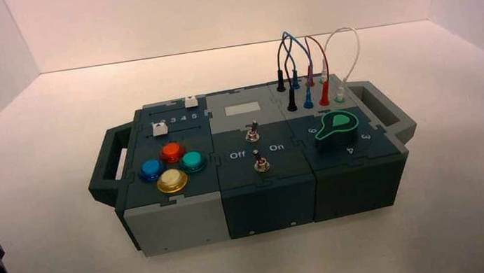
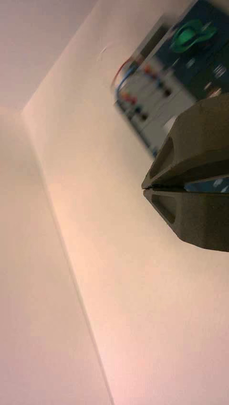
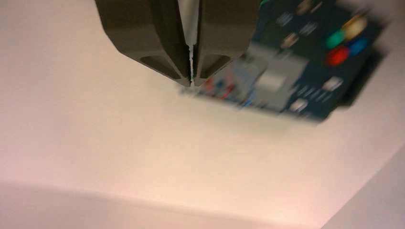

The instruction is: Pull the blue wire.

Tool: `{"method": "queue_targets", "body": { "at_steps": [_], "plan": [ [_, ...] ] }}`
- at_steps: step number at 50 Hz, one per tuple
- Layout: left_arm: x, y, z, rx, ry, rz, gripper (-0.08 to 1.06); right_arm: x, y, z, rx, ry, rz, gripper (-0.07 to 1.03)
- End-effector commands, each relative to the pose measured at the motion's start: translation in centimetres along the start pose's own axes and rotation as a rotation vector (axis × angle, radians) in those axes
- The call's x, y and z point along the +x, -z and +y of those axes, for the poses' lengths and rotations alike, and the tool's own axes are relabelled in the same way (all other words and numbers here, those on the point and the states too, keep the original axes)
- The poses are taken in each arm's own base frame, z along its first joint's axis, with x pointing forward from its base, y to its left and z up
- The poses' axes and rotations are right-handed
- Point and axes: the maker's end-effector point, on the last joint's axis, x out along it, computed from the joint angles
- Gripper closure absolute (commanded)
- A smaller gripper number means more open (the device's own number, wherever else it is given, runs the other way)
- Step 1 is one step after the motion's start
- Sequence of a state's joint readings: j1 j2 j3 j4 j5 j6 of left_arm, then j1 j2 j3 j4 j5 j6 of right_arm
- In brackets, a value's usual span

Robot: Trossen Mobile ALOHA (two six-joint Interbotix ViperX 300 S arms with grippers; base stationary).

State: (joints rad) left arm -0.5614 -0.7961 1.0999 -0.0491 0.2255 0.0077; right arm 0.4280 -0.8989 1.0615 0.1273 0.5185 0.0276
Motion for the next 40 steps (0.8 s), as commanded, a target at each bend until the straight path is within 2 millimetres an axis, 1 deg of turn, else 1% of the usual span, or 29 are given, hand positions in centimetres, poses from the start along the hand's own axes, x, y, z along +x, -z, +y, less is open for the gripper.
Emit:
{"method": "queue_targets", "body": {
  "at_steps": [1, 4, 6, 13, 18, 21, 24, 28, 35, 40],
  "plan": [
    [0.6, -0.7, -1.8, 0.025, 0.055, 0.023, 1.00, -0.6, -0.2, 2.4, 0.049, -0.097, 0.037, 0.74],
    [0.9, -0.3, -2.4, 0.034, 0.072, 0.047, 1.00, -0.5, 0.6, 3.0, 0.087, -0.126, 0.073, 0.67],
    [1.1, -0.1, -2.7, 0.038, 0.082, 0.063, 1.00, -0.5, 1.1, 3.4, 0.119, -0.146, 0.099, 0.66],
    [1.8, 0.5, -3.6, 0.052, 0.104, 0.108, 1.00, -0.3, 2.8, 4.3, 0.177, -0.190, 0.183, 0.66],
    [2.2, 0.8, -4.1, 0.064, 0.117, 0.130, 1.00, 0.2, 3.9, 4.7, 0.181, -0.202, 0.244, 0.65],
    [2.4, 0.9, -4.3, 0.067, 0.124, 0.143, 1.00, 0.7, 4.7, 5.1, 0.175, -0.209, 0.293, 0.65],
    [2.8, 1.3, -4.7, 0.077, 0.131, 0.163, 1.00, 1.6, 5.7, 5.6, 0.159, -0.211, 0.365, 0.65],
    [3.0, 1.4, -4.8, 0.079, 0.134, 0.174, 1.00, 2.4, 6.1, 6.0, 0.148, -0.209, 0.412, 0.65],
    [3.1, 1.6, -4.9, 0.081, 0.134, 0.187, 1.00, 3.7, 7.0, 5.8, 0.146, -0.189, 0.481, 0.65],
    [3.2, 1.6, -4.9, 0.079, 0.135, 0.188, 1.00, 4.4, 7.1, 5.7, 0.145, -0.177, 0.499, 0.65]
  ]
}}
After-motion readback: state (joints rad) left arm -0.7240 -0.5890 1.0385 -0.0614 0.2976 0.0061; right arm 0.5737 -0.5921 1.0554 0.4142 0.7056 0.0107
